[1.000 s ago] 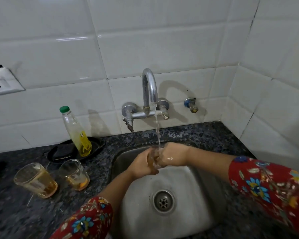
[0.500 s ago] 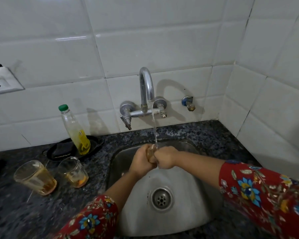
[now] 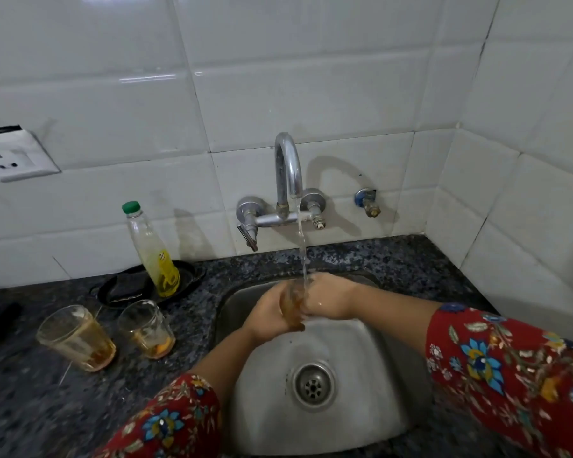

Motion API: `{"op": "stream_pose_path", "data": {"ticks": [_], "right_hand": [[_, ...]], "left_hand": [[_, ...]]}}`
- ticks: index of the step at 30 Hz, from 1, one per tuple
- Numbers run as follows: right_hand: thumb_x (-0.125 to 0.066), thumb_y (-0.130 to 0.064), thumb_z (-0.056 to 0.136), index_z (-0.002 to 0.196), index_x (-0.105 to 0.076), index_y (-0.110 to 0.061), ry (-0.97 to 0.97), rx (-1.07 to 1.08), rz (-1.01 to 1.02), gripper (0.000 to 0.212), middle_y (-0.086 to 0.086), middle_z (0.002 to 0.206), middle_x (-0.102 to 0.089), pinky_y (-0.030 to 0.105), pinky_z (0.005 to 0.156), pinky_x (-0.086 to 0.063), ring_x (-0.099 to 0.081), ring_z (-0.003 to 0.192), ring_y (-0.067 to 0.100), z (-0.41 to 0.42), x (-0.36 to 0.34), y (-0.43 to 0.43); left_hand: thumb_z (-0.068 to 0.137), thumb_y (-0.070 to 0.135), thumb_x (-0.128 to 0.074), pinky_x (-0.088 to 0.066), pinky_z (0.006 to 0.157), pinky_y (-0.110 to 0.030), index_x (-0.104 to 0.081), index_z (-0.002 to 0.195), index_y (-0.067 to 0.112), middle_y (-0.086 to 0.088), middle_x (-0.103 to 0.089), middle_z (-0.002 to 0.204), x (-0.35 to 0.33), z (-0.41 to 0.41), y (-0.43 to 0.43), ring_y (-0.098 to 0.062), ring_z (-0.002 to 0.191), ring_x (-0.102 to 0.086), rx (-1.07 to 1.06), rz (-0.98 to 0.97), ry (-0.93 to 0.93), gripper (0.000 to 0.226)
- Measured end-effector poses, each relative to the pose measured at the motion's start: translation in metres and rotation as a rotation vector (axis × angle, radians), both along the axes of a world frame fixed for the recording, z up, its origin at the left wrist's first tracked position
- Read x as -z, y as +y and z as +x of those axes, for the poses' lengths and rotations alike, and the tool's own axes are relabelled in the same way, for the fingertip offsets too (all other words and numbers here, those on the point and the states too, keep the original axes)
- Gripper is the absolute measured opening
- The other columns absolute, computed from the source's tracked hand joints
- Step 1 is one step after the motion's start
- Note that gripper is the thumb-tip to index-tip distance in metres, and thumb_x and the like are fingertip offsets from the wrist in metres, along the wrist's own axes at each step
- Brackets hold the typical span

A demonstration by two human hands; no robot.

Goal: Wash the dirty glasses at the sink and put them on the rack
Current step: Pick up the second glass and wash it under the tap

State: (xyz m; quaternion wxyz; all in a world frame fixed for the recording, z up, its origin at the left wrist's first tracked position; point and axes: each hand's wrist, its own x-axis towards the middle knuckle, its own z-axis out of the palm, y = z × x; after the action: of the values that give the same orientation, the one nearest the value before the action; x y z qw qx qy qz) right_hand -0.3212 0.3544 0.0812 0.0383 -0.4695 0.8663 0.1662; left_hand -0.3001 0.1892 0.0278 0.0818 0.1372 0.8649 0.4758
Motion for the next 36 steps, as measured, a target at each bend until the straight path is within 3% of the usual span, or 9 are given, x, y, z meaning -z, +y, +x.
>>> {"op": "stream_pose_path", "data": {"ticks": [3, 8, 12, 14, 17, 20, 23, 30, 36], "right_hand": [[-0.058, -0.012, 0.086, 0.096, -0.071, -0.022, 0.084, -0.074, 0.090, 0.019, -0.005, 0.104, -0.068, 0.035, 0.095, -0.044, -0.061, 0.100, 0.019, -0.005, 0.004, 0.007], [-0.051, -0.004, 0.085, 0.071, -0.056, -0.015, -0.467, 0.314, -0.294, 0.019, -0.001, 0.078, -0.055, 0.030, 0.070, -0.045, -0.056, 0.085, 0.022, 0.014, 0.018, -0.008], [-0.065, -0.004, 0.078, 0.091, -0.069, -0.018, 0.070, -0.084, -0.173, 0.018, 0.001, 0.096, -0.069, 0.034, 0.082, -0.052, -0.065, 0.089, 0.023, 0.007, 0.020, 0.013], [-0.066, 0.001, 0.075, 0.092, -0.071, -0.015, 0.082, -0.069, -0.177, 0.024, 0.003, 0.097, -0.071, 0.035, 0.085, -0.051, -0.066, 0.092, 0.025, 0.010, 0.017, 0.013], [-0.048, 0.005, 0.083, 0.108, -0.064, -0.006, -0.396, 0.520, -0.328, 0.031, 0.015, 0.109, -0.065, 0.038, 0.082, -0.048, -0.060, 0.104, 0.033, 0.025, 0.021, -0.003], [-0.047, 0.010, 0.084, 0.108, -0.066, 0.001, -0.904, 0.810, -0.861, 0.032, 0.013, 0.105, -0.065, 0.041, 0.084, -0.050, -0.059, 0.102, 0.037, 0.042, 0.030, -0.010], [-0.044, 0.017, 0.081, 0.108, -0.068, -0.003, -1.161, 1.006, -1.144, 0.041, 0.009, 0.097, -0.067, 0.026, 0.069, -0.044, -0.060, 0.103, 0.026, 0.063, 0.042, -0.018], [-0.048, 0.013, 0.086, 0.109, -0.061, -0.014, -1.644, 1.440, -1.652, 0.038, 0.003, 0.097, -0.066, 0.026, 0.083, -0.045, -0.060, 0.088, 0.015, 0.093, 0.083, -0.033], [-0.060, 0.012, 0.082, 0.116, -0.061, -0.007, -1.149, 1.074, -1.597, 0.039, 0.007, 0.116, -0.066, 0.023, 0.084, -0.052, -0.063, 0.104, 0.014, 0.098, 0.080, -0.033]], "left_hand": [[0.059, 0.013, -0.089, -0.040, 0.098, -0.013, -0.053, 0.131, 0.022, 0.011, -0.059, 0.122, -0.002, -0.004, -0.002, -0.008, 0.118, -0.056, 0.058, -0.054, -0.003, 0.081], [0.062, 0.028, -0.076, -0.051, 0.080, -0.023, -0.055, 0.098, 0.038, 0.013, -0.065, 0.099, 0.003, 0.007, 0.010, -0.005, 0.094, -0.063, -0.162, -0.054, 0.125, 0.042], [0.054, 0.015, -0.087, -0.048, 0.095, -0.027, -0.058, 0.117, 0.017, 0.002, -0.064, 0.119, 0.004, -0.002, -0.003, -0.013, 0.109, -0.062, 0.073, 0.014, -0.020, 0.070], [0.055, 0.018, -0.086, -0.048, 0.097, -0.031, -0.059, 0.120, 0.016, -0.001, -0.063, 0.120, 0.000, -0.006, -0.002, -0.016, 0.111, -0.060, 0.104, -0.113, -0.032, 0.071], [0.058, 0.017, -0.083, -0.052, 0.084, -0.035, -0.056, 0.116, 0.019, 0.001, -0.066, 0.108, -0.009, 0.000, 0.008, -0.021, 0.100, -0.064, -0.004, -0.211, -0.036, 0.064], [0.062, 0.030, -0.082, -0.052, 0.085, -0.039, -0.041, 0.132, 0.027, 0.001, -0.063, 0.120, -0.009, 0.007, 0.008, -0.024, 0.108, -0.062, 0.012, -0.539, -0.016, 0.081], [0.066, 0.038, -0.081, -0.050, 0.083, -0.039, -0.040, 0.129, 0.029, -0.002, -0.061, 0.124, -0.008, 0.016, -0.003, -0.027, 0.110, -0.061, 0.117, -0.830, -0.002, 0.076], [0.076, 0.034, -0.075, -0.030, 0.106, -0.051, -0.043, 0.135, 0.025, -0.008, -0.051, 0.137, -0.009, 0.026, -0.012, -0.036, 0.128, -0.043, 0.230, -1.344, 0.158, 0.068], [0.068, 0.033, -0.081, -0.046, 0.093, -0.045, -0.048, 0.126, 0.028, -0.001, -0.057, 0.124, -0.004, 0.019, -0.029, -0.027, 0.116, -0.052, 0.170, -0.940, 0.137, 0.067]]}}
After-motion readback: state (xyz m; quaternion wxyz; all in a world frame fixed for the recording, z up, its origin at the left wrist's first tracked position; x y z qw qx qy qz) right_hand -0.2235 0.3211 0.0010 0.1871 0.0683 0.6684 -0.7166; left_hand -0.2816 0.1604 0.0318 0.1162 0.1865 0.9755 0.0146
